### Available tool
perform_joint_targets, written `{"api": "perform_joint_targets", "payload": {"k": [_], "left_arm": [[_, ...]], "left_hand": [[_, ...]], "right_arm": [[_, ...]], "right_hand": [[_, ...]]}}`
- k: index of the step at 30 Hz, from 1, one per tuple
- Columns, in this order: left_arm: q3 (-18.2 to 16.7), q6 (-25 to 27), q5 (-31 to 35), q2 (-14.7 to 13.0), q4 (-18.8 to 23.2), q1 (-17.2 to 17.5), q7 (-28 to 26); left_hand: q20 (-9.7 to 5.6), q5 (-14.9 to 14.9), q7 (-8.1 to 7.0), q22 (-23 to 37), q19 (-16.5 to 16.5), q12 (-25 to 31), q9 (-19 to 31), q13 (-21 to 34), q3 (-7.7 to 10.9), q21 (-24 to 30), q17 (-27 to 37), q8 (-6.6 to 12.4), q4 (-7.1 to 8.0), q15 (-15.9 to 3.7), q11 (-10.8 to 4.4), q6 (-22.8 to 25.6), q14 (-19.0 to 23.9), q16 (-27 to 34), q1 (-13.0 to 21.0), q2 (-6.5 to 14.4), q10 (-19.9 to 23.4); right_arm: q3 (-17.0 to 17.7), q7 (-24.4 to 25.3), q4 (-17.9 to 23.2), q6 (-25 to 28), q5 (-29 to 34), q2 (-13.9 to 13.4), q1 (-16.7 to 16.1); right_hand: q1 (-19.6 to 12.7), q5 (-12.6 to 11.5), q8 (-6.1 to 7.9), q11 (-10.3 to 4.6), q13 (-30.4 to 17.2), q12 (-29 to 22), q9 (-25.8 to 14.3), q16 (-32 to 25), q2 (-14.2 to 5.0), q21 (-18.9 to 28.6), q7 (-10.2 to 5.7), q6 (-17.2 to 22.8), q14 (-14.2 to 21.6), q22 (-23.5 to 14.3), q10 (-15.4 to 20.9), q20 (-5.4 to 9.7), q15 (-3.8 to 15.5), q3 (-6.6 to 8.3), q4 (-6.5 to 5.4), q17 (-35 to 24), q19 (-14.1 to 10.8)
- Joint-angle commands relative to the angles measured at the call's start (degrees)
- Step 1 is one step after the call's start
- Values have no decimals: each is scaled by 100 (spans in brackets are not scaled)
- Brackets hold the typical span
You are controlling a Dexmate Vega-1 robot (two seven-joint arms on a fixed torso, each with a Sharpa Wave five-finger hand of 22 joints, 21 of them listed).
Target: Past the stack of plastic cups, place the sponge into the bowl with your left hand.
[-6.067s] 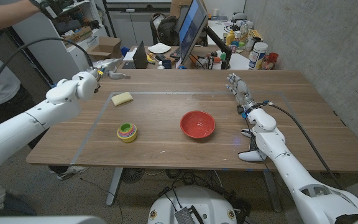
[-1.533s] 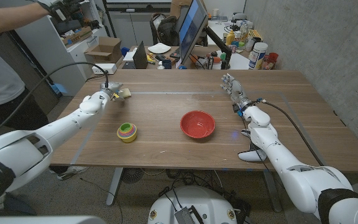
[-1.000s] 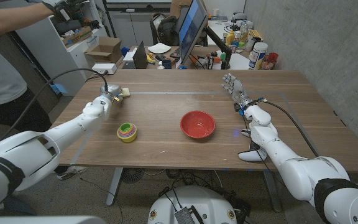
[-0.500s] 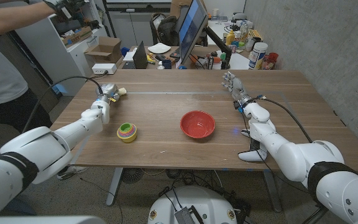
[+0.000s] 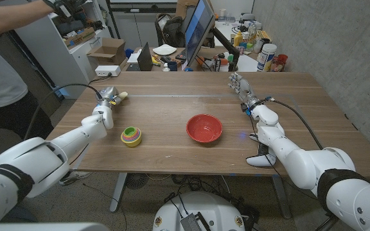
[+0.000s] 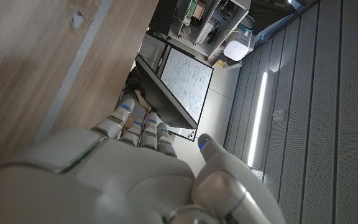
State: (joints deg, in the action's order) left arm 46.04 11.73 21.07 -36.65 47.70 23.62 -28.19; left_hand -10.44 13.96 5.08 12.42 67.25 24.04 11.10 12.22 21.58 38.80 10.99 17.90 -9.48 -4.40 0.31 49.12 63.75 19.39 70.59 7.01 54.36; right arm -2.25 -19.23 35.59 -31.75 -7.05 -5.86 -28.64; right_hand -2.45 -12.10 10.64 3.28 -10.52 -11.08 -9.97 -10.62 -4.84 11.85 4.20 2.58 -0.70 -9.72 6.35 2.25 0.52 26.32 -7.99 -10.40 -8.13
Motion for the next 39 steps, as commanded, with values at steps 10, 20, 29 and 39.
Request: {"api": "perform_joint_targets", "payload": {"k": [10,20,29,39], "left_arm": [[-1052,945,-727,-527,2094,829,250],[-1428,1143,-975,-647,2573,1074,378],[-1763,1074,-1188,-752,2990,1295,330],[-1679,866,-1024,-837,3143,1245,536]], "left_hand": [[-39,-148,409,22,24,44,17,289,80,152,36,9,3,-879,-191,618,1143,53,340,157,619],[-46,-206,392,30,18,51,21,336,92,223,63,-8,17,-872,-185,666,1174,48,365,137,669],[-44,-241,397,34,4,43,23,368,102,273,72,-22,30,-869,-204,695,1187,36,376,129,680],[-35,-274,320,37,-30,35,25,404,104,325,85,-42,60,-857,-241,721,1185,17,356,120,701]], "right_arm": [[-273,196,1191,455,-232,-249,-613],[-418,264,1475,542,-283,-346,-707],[-517,293,1656,577,-340,-422,-758],[-581,356,1935,640,-393,-538,-895]], "right_hand": [[1,-61,17,-1,-24,-19,-25,-25,-136,-10,25,32,0,-29,56,85,13,7,14,-2,-63],[2,-63,15,-1,-24,-14,-25,-22,-139,-15,25,34,-1,-29,49,90,11,2,12,-3,-65],[0,-65,13,-12,-24,-11,-25,-18,-144,-21,21,36,-2,-29,48,93,20,-2,12,-3,-63],[-3,-67,14,-20,-24,-11,-25,-17,-152,-27,22,40,-1,-29,52,103,21,-2,13,-3,-56]]}}
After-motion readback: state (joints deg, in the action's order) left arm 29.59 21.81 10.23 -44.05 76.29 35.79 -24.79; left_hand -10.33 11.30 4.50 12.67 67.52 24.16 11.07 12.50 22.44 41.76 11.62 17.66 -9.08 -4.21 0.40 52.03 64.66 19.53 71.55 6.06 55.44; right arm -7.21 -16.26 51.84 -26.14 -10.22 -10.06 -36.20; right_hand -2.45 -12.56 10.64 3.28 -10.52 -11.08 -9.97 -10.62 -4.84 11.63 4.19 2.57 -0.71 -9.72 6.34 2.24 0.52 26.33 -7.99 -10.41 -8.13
